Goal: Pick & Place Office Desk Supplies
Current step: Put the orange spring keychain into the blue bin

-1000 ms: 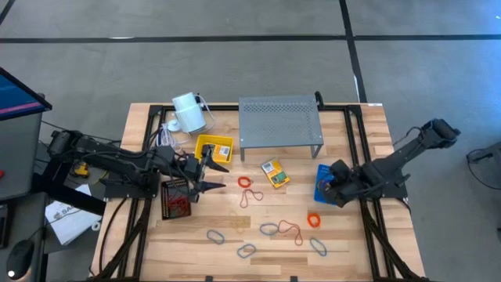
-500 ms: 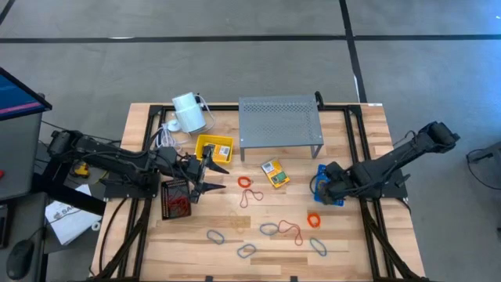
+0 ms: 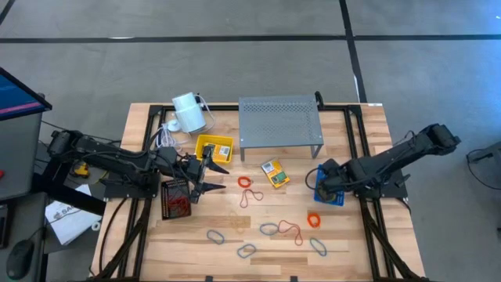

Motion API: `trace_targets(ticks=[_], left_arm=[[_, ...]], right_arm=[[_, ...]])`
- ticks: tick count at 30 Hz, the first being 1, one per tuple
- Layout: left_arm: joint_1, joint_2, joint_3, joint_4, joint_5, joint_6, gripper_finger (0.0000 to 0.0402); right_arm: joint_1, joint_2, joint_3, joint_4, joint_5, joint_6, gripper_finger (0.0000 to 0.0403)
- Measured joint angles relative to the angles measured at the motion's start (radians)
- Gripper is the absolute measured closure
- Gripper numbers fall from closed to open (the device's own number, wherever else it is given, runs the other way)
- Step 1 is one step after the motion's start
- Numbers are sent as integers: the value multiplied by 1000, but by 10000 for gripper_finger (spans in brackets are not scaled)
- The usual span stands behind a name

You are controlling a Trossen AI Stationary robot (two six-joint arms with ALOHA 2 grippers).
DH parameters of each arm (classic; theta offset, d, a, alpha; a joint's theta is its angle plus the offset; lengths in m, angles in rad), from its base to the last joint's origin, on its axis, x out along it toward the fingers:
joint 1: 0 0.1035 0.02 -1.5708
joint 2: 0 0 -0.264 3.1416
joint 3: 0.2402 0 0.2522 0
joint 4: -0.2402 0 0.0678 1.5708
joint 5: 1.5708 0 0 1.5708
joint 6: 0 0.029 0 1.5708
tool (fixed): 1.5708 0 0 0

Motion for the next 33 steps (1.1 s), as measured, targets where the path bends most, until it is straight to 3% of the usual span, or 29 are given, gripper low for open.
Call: trace_targets(ticks=[6,11,16,22,27,33], left_arm=[[0,0,0,0,0,-2,190],[0,0,0,-1,0,-2,190],[0,0,0,0,0,-3,190],[0,0,0,0,0,-10,190],[0,0,0,-1,1,-37,190],[0,0,0,-1,3,-37,190]], right_arm=[[31,0,114,-16,57,-64,170],[80,25,188,124,75,-176,191],[110,106,255,189,69,-222,221],[153,254,382,172,-12,-284,252],[199,379,438,74,-69,-210,250],[265,489,440,74,-92,-43,221]])
